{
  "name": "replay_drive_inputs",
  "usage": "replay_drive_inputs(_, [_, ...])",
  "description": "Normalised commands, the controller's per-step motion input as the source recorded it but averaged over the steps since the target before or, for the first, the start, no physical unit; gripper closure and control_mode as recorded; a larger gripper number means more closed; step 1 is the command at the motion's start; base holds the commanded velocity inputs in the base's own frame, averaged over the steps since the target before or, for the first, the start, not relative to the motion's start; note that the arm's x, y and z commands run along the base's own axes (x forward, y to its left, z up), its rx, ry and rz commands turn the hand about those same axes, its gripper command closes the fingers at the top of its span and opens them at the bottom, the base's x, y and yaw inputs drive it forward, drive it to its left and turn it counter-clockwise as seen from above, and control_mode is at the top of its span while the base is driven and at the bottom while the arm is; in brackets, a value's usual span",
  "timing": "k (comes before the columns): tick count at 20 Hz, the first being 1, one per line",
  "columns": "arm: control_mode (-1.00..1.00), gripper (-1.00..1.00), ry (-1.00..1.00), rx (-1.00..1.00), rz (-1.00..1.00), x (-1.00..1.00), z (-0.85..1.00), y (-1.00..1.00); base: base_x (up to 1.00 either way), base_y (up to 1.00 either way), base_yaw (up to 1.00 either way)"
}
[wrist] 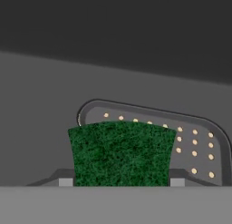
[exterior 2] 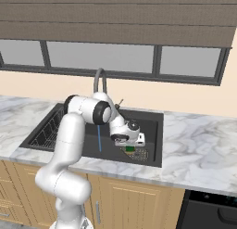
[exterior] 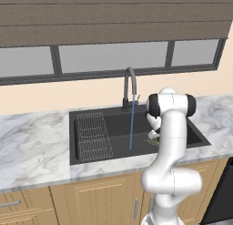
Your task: Soak the sponge with water for a few seconds and then drop it inside the sink.
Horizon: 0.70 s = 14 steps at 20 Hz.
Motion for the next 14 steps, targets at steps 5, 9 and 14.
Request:
replay_drive_inputs(5, [-1.0, 1.0, 0.0, 0.0, 0.0, 0.0, -0.2, 0.0, 0.0, 0.0, 0.0])
replay_drive_inputs(9, [-1.0, 1.0, 0.0, 0.0, 0.0, 0.0, -0.22, 0.0, 0.0, 0.0, 0.0])
replay_drive_inputs(14, [-1.0, 1.0, 0.0, 0.0, 0.0, 0.0, -0.03, 0.0, 0.0, 0.0, 0.0])
